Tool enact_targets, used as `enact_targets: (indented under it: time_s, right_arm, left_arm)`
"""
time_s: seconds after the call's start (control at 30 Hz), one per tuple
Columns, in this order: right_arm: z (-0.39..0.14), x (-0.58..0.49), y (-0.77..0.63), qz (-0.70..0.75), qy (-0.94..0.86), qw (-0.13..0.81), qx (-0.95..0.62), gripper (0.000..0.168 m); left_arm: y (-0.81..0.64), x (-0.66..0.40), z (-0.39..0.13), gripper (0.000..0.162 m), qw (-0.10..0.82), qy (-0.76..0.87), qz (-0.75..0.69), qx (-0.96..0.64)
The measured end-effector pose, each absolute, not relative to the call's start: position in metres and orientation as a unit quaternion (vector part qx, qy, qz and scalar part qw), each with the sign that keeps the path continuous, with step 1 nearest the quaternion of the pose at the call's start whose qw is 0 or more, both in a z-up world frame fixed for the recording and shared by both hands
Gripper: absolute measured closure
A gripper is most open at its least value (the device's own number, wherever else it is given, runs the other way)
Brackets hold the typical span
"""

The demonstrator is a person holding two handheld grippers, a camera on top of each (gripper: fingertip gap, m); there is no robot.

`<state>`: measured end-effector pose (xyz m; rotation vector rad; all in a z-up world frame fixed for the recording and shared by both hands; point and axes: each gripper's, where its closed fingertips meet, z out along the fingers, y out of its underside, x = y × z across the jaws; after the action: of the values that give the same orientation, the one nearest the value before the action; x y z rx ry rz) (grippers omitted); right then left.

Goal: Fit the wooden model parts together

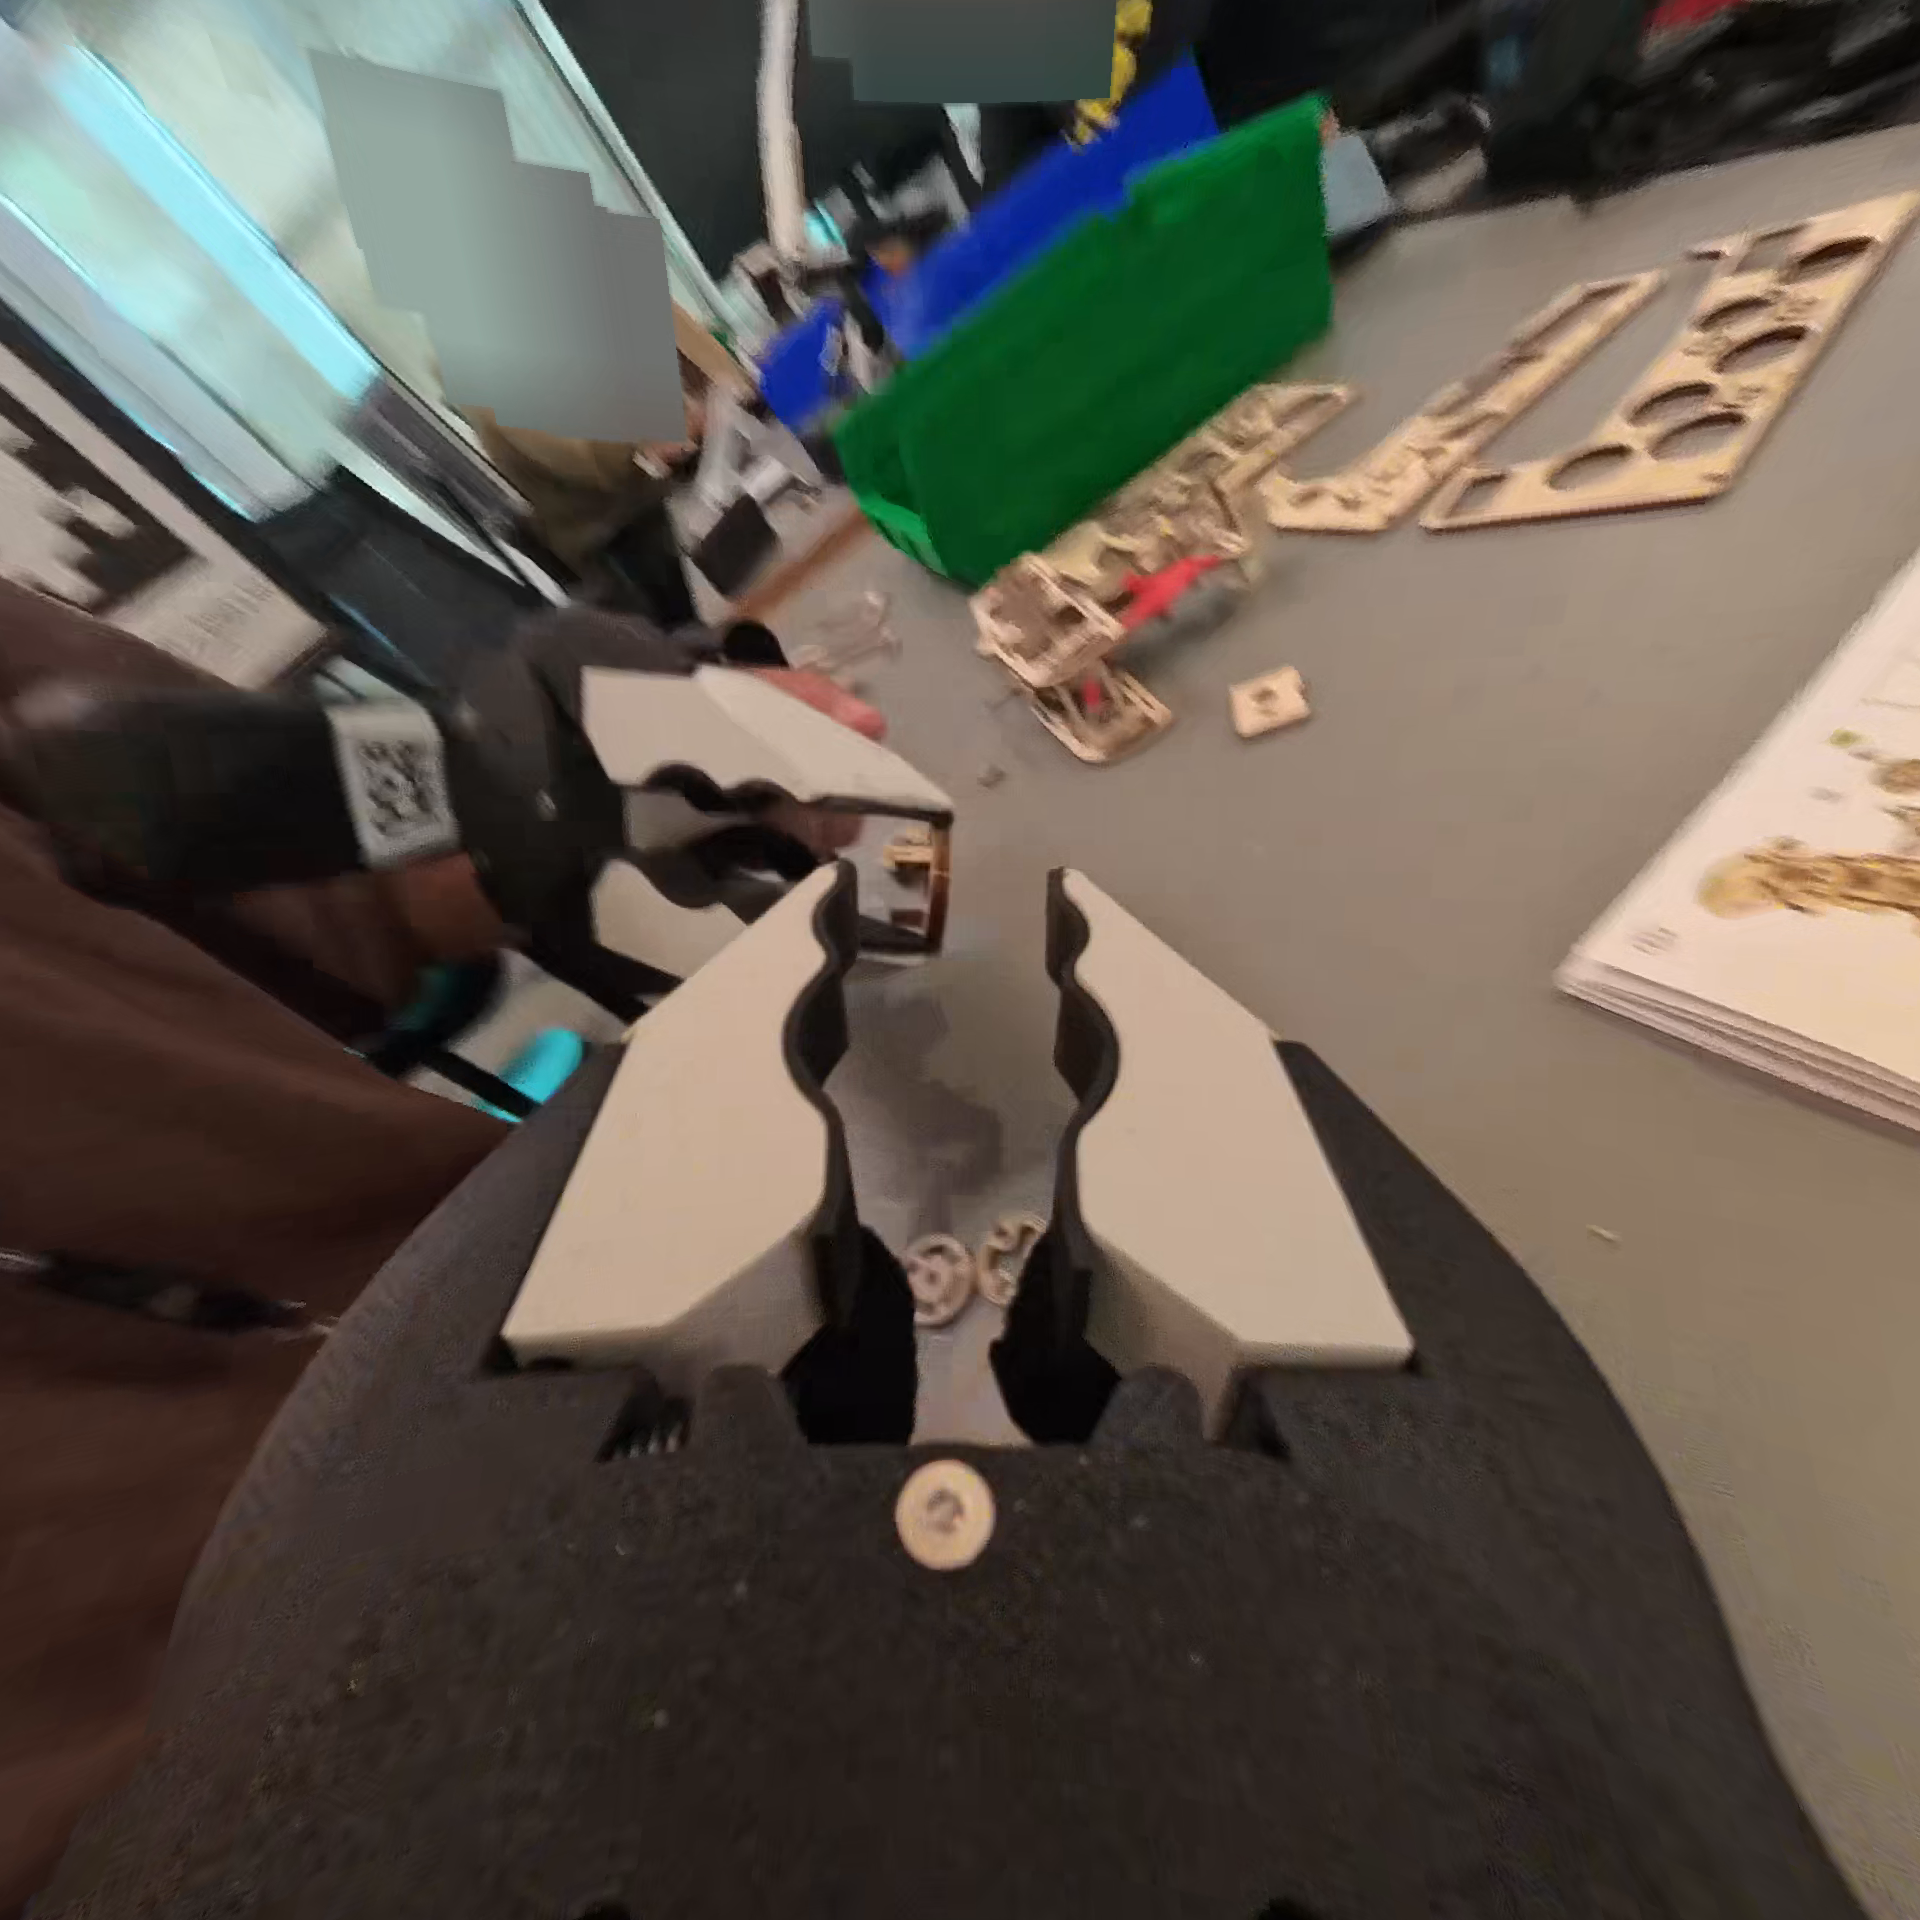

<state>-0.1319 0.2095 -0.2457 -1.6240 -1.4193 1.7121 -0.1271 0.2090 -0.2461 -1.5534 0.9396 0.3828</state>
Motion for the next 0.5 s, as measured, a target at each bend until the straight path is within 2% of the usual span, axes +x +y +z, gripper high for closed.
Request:
enact_targets:
  time_s: [0.1, 0.23, 0.37, 0.5]
  right_arm:
    - [-0.23, -0.131, 0.2, 0.637, -0.495, 0.182, -0.562, 0.145]
    - [-0.222, -0.13, 0.198, 0.595, -0.532, 0.25, -0.548, 0.157]
    - [-0.214, -0.129, 0.2, 0.565, -0.542, 0.311, -0.538, 0.158]
    - [-0.208, -0.127, 0.197, 0.587, -0.527, 0.292, -0.541, 0.158]
  left_arm:
    - [0.207, -0.123, -0.231, 0.14, 0.618, 0.405, 0.225, -0.635]
    - [0.208, -0.121, -0.221, 0.14, 0.623, 0.403, 0.251, -0.622]
    - [0.209, -0.12, -0.213, 0.14, 0.63, 0.402, 0.262, -0.611]
    - [0.206, -0.117, -0.208, 0.141, 0.637, 0.404, 0.291, -0.589]
